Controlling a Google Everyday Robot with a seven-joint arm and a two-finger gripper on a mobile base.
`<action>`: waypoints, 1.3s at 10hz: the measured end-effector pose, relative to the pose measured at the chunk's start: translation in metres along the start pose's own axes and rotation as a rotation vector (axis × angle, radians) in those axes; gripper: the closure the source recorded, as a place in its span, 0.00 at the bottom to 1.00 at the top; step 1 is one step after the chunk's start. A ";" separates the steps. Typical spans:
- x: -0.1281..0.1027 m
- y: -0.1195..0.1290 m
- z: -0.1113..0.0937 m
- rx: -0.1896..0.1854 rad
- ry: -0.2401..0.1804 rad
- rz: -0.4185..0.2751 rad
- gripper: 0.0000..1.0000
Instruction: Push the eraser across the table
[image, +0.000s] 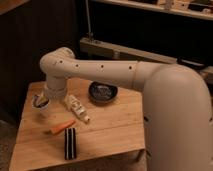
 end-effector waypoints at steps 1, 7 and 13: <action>0.000 0.000 0.000 0.000 0.000 -0.001 0.20; -0.004 -0.037 0.032 -0.043 -0.001 -0.151 0.20; -0.021 0.056 0.007 -0.089 0.067 -0.068 0.20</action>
